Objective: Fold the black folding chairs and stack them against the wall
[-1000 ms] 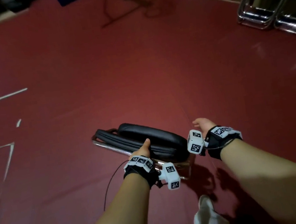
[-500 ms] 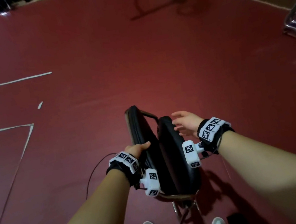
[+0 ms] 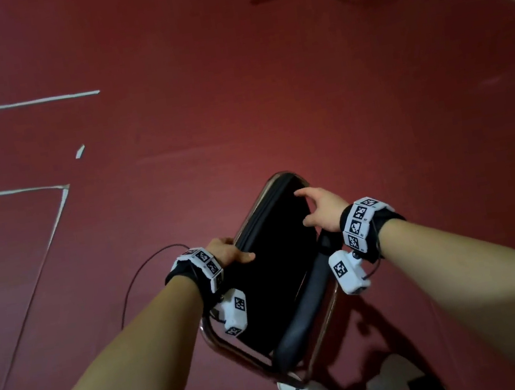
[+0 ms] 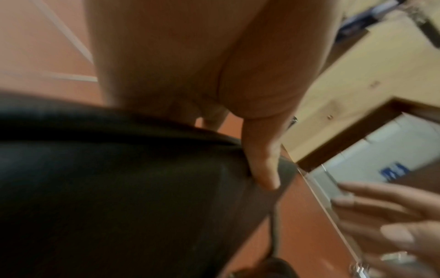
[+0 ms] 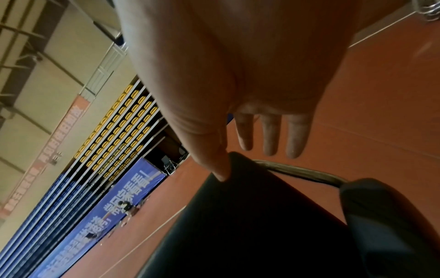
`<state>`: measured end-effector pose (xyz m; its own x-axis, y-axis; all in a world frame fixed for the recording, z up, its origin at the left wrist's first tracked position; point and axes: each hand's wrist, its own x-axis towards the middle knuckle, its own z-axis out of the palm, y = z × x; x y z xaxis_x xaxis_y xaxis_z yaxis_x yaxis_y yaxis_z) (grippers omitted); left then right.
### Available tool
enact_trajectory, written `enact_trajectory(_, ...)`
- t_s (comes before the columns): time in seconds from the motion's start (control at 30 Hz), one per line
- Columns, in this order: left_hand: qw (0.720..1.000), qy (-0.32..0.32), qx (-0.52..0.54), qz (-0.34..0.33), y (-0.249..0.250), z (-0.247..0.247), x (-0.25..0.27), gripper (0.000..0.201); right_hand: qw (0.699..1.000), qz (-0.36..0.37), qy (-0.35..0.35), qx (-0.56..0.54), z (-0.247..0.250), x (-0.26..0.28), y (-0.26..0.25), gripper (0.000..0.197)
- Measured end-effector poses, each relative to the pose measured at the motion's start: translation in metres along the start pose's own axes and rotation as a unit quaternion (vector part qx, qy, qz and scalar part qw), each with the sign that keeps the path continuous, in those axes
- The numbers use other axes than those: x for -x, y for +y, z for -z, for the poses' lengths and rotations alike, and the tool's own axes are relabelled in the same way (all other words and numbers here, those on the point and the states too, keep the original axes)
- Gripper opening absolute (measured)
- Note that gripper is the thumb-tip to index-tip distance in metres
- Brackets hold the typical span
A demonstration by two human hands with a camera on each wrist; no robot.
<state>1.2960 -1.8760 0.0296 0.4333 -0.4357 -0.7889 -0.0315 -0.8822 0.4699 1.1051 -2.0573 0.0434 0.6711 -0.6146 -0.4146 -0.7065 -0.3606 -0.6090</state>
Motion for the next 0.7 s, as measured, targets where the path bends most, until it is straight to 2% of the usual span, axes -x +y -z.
enact_trajectory(0.23, 0.992, -0.015, -0.113, -0.051, -0.021, 0.045, -0.021, 0.069, 0.986, 0.044, 0.006, 0.16, -0.017, -0.037, -0.033, 0.086)
enact_trajectory(0.33, 0.99, -0.011, -0.121, -0.074, -0.02, 0.051, -0.029, 0.068, 0.971, 0.075, -0.053, 0.22, -0.018, -0.054, -0.037, 0.096)
enact_trajectory(0.43, 0.985, -0.011, -0.139, -0.099, -0.006, 0.045, -0.031, 0.066, 0.952, 0.086, -0.096, 0.278, -0.023, -0.072, -0.033, 0.096)
enact_trajectory(0.6, 0.99, 0.015, -0.116, -0.075, 0.008, 0.046, -0.037, 0.065, 0.933, 0.147, -0.083, 0.318, -0.013, -0.105, -0.022, 0.092)
enact_trajectory(0.7, 0.992, 0.075, -0.088, -0.045, 0.001, 0.052, -0.033, 0.071, 0.93, 0.178, -0.09, 0.309, -0.016, -0.12, -0.028, 0.089)
